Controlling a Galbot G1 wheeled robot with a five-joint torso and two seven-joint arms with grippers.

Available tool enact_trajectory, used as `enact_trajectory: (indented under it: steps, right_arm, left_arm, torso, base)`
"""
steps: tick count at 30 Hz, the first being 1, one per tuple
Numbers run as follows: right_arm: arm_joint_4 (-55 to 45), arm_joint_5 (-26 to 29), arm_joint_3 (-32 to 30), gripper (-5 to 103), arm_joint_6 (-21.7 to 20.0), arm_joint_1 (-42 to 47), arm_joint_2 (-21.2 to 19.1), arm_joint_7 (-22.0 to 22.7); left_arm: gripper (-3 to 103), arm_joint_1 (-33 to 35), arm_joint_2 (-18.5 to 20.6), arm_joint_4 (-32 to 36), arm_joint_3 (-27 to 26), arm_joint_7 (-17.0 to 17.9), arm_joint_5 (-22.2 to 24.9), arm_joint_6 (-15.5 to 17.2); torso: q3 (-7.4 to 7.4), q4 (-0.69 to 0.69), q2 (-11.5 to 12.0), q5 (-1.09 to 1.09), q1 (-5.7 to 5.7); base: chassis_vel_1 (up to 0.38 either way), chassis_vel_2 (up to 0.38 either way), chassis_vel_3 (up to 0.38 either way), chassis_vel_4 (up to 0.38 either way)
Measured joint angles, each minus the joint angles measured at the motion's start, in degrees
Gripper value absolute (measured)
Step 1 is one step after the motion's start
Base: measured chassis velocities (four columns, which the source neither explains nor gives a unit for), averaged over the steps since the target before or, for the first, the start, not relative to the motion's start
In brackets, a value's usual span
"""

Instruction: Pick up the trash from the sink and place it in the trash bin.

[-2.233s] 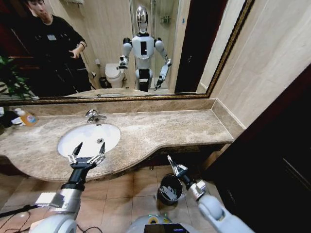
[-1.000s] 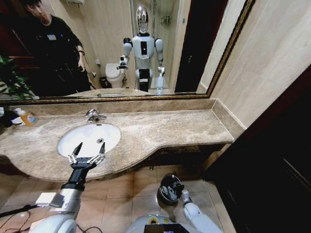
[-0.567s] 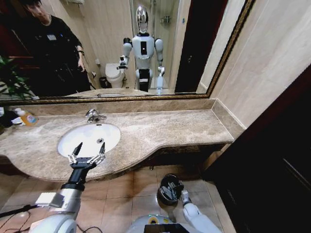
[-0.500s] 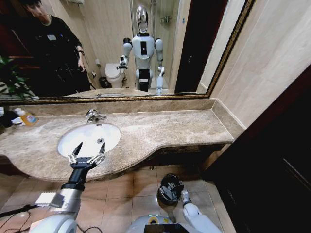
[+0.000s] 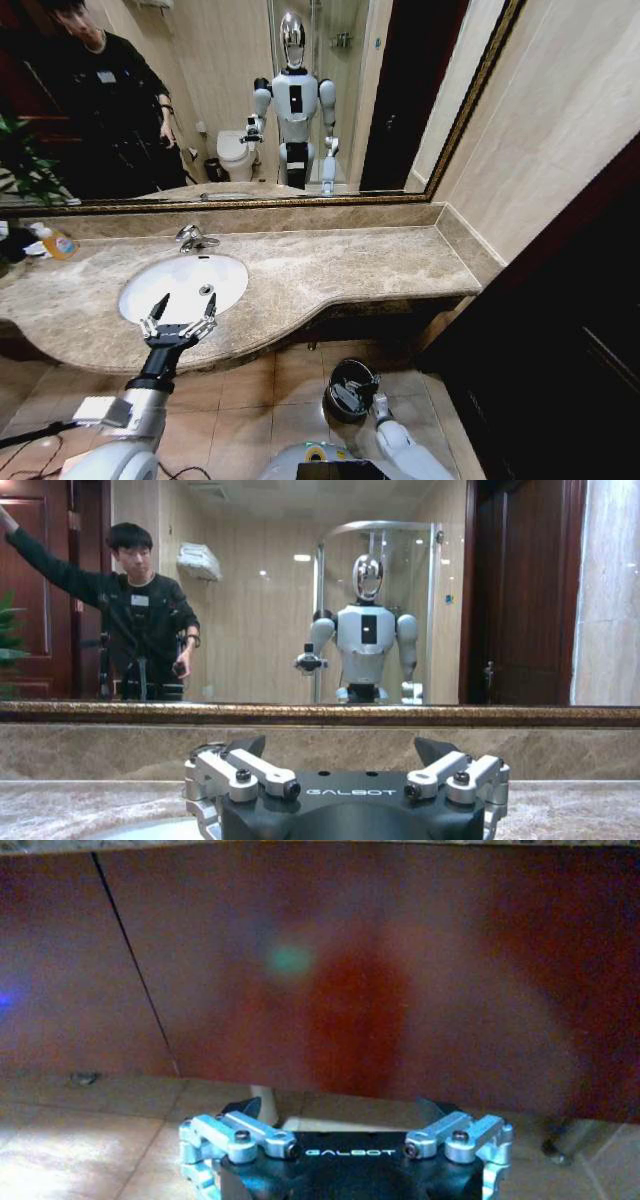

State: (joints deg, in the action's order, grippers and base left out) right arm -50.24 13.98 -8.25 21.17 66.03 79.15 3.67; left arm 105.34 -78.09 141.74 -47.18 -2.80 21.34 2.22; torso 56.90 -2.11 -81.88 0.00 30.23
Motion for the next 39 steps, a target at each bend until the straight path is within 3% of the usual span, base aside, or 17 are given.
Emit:
enact_trajectory:
  steps: [6, 9, 15, 19, 22, 25, 31, 39]
  right_arm:
    - [-3.50, 1.75, 0.10, 100, -1.98, 0.93, -0.48, 0.74]
    - [-12.25, 4.92, 0.06, 100, -5.58, 3.64, -3.16, 2.26]
    - [-21.64, 3.29, -1.76, 100, -4.88, 7.05, -6.03, 3.65]
    - [-30.46, 4.53, -3.96, 100, -7.63, 10.91, -9.01, 2.23]
    - [-39.87, 3.64, -12.08, 100, -12.05, 14.80, -7.37, -3.19]
    - [-45.94, 4.03, -15.14, 100, -14.83, 16.01, -7.02, -4.83]
    - [-60.09, 5.95, -17.85, 100, -20.95, 16.17, -8.20, -4.17]
    - [-70.76, 6.44, -19.38, 100, -25.04, 14.08, -6.39, -3.20]
  left_arm:
    - [100, 0.00, 0.00, 0.00, 0.00, 0.00, 0.00, 0.00]
    - [100, 0.00, 0.00, 0.00, 0.00, 0.00, 0.00, 0.00]
    - [100, 0.00, 0.00, 0.00, 0.00, 0.00, 0.00, 0.00]
    - [100, 0.00, 0.00, 0.00, 0.00, 0.00, 0.00, 0.00]
    - [100, 0.00, 0.00, 0.00, 0.00, 0.00, 0.00, 0.00]
    - [100, 0.00, 0.00, 0.00, 0.00, 0.00, 0.00, 0.00]
    - [100, 0.00, 0.00, 0.00, 0.00, 0.00, 0.00, 0.00]
    - [100, 0.00, 0.00, 0.00, 0.00, 0.00, 0.00, 0.00]
  torso:
    - [0.00, 0.00, 0.00, 0.00, 0.00]
    - [0.00, 0.00, 0.00, -0.01, 0.00]
    - [0.00, -0.01, 0.00, 0.02, 0.00]
    - [0.00, 0.01, 0.00, 0.00, 0.00]
    - [0.00, 0.01, 0.00, 0.00, 0.00]
    - [-0.01, 0.00, 0.00, -0.01, -0.01]
    - [0.00, -0.01, 0.00, 0.00, 0.00]
    - [0.00, 0.00, 0.00, -0.01, 0.00]
  base:
    - [0.000, 0.000, 0.000, 0.000]
    - [0.000, 0.000, 0.000, 0.000]
    - [0.000, 0.000, 0.000, 0.000]
    - [0.000, 0.000, 0.000, 0.000]
    - [0.000, 0.000, 0.000, 0.000]
    - [0.000, 0.000, 0.000, 0.000]
    - [0.000, 0.000, 0.000, 0.000]
    - [0.000, 0.000, 0.000, 0.000]
